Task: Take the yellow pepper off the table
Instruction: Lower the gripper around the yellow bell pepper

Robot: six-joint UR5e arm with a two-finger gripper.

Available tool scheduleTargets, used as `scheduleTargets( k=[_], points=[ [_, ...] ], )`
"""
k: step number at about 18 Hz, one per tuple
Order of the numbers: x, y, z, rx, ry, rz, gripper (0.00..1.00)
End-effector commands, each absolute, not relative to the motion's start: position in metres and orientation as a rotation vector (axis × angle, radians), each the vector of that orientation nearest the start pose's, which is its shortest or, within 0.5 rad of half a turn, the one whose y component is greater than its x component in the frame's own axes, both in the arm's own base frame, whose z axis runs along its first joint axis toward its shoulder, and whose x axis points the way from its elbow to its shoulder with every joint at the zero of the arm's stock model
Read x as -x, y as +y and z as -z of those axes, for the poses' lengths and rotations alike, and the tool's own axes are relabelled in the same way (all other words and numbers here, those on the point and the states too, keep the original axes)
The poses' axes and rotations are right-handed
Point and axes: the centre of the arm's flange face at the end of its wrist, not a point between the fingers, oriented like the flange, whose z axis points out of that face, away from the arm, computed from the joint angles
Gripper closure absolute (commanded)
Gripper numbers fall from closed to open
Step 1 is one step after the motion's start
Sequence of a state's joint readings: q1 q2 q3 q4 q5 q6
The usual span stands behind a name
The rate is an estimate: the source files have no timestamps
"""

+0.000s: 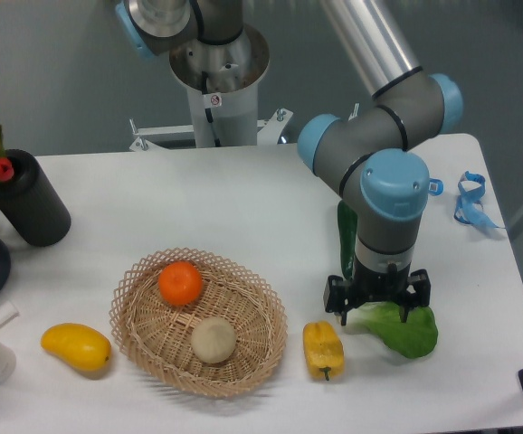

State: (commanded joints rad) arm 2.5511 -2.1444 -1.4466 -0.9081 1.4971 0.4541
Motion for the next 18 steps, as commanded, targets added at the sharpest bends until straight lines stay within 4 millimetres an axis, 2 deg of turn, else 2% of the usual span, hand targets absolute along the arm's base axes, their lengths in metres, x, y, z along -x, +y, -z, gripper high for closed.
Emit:
scheduleTargets(
  k=[1, 8, 18],
  points=[
    [0.506, 0.510, -0.276, 2.811, -0.762, -0.139, 0.00],
    [0.497, 0.529, -0.249, 2.815, -0.806, -0.134, 0.00],
    [0.483, 0.543, -0.235, 2.812, -0.803, -0.123, 0.00]
  ],
)
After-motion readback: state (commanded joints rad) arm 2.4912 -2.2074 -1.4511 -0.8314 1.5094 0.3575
